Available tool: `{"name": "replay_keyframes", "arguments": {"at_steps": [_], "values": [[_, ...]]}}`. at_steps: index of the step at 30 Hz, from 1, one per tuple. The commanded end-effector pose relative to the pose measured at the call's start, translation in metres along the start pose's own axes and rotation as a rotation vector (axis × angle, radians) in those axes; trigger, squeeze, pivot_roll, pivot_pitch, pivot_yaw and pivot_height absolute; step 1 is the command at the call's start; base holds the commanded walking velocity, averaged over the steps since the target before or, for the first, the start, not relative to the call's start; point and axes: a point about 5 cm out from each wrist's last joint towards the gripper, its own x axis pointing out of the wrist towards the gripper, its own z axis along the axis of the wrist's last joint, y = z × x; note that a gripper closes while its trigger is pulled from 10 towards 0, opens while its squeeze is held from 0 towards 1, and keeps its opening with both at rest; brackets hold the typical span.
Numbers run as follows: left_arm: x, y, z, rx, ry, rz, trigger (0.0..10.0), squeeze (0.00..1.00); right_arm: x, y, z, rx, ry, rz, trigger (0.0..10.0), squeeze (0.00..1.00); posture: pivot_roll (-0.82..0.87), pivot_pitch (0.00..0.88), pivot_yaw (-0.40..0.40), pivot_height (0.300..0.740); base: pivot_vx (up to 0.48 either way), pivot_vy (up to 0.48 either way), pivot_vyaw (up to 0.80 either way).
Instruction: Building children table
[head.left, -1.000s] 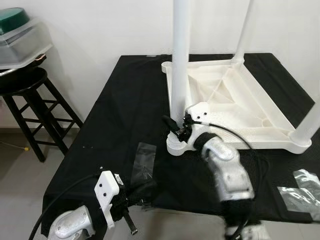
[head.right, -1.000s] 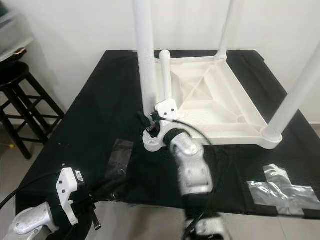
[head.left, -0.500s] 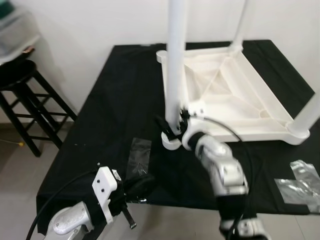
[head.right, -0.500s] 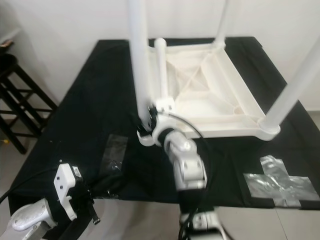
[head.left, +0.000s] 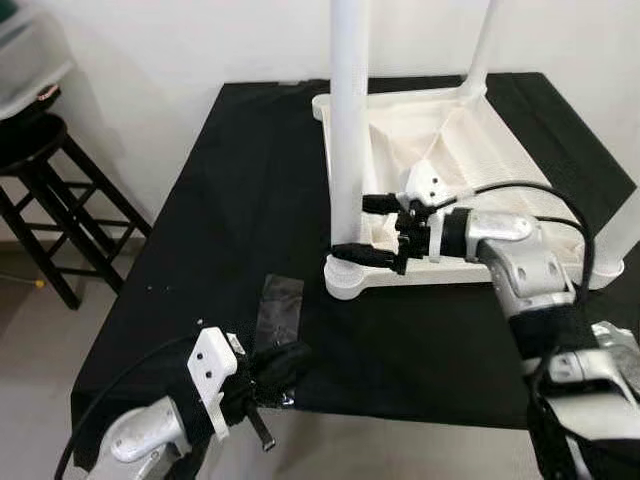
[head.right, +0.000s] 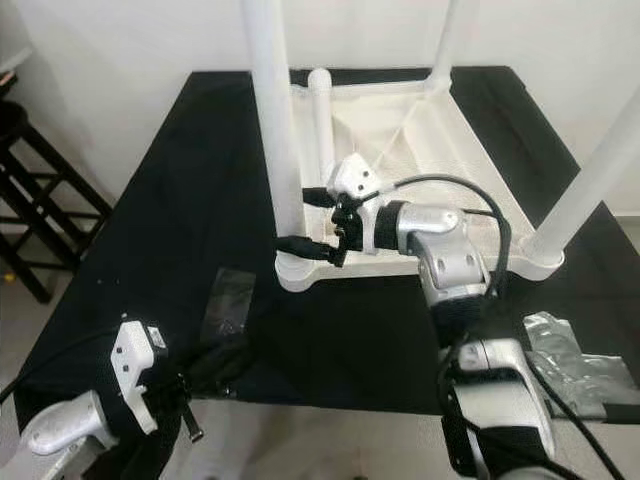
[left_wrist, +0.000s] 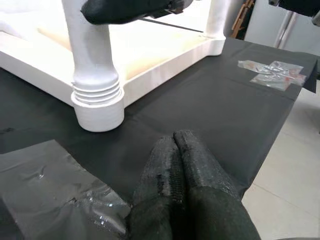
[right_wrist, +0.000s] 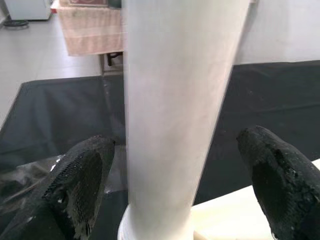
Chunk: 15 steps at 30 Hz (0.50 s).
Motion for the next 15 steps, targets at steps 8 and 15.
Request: {"name": "replay_keyframes", "arguments": {"at_steps": [8, 15], "values": [[0.0, -0.0025, 0.0002, -0.008, 0.007, 0.002, 1.5, 0.0, 0.0022, -0.0097, 0.0065, 0.084, -0.11, 0.112, 0.0, 0.0, 0.06, 0.126, 0.025, 0.74, 0.0, 0.0, 0.0], [0.0006, -0.0027, 0.0024, -0.008, 0.005, -0.001, 1.5, 0.0, 0.0076, -0.0095, 0.0019, 0.105, -0.134, 0.148, 0.0, 0.0, 0.06, 0.128, 0.026, 0.74, 0.0, 0.0, 0.0]]}}
